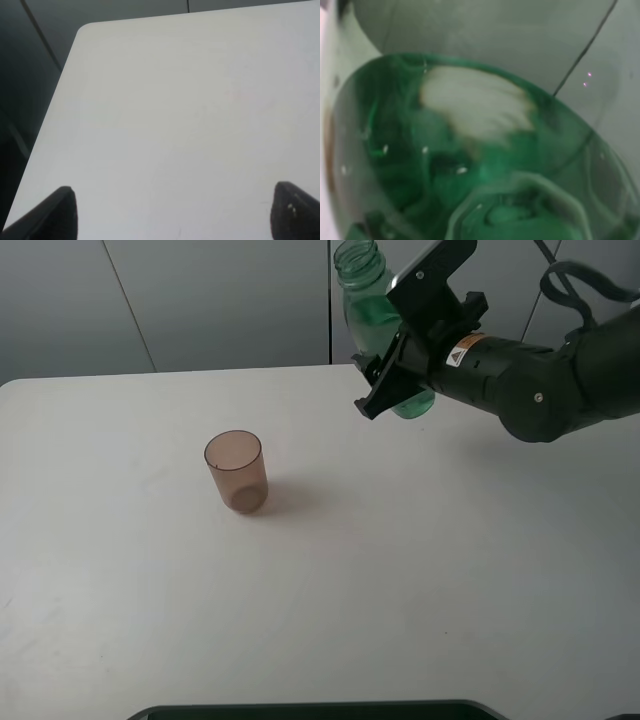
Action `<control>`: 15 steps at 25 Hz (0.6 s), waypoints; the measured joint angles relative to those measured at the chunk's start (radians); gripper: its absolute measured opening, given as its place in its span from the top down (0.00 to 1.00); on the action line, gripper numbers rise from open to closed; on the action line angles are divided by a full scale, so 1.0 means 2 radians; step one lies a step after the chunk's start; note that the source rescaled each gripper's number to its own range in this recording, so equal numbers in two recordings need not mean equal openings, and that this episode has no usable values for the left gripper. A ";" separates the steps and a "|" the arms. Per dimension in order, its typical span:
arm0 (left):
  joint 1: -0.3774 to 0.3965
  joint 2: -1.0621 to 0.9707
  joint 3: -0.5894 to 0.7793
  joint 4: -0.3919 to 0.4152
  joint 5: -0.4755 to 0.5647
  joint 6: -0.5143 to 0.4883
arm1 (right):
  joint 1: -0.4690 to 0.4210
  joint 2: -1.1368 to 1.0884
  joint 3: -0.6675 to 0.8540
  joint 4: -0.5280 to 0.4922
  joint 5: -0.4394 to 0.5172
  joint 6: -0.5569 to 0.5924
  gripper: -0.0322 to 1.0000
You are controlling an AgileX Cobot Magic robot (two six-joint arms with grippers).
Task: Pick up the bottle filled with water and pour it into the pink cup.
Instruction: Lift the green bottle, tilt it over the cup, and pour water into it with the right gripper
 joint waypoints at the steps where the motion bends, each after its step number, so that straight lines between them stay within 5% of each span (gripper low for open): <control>1: 0.000 0.000 0.000 0.000 0.000 0.000 | 0.002 0.008 0.000 0.000 0.000 -0.013 0.97; 15: 0.000 0.000 0.000 0.000 0.000 0.000 | 0.022 0.078 -0.002 0.013 -0.015 -0.137 0.97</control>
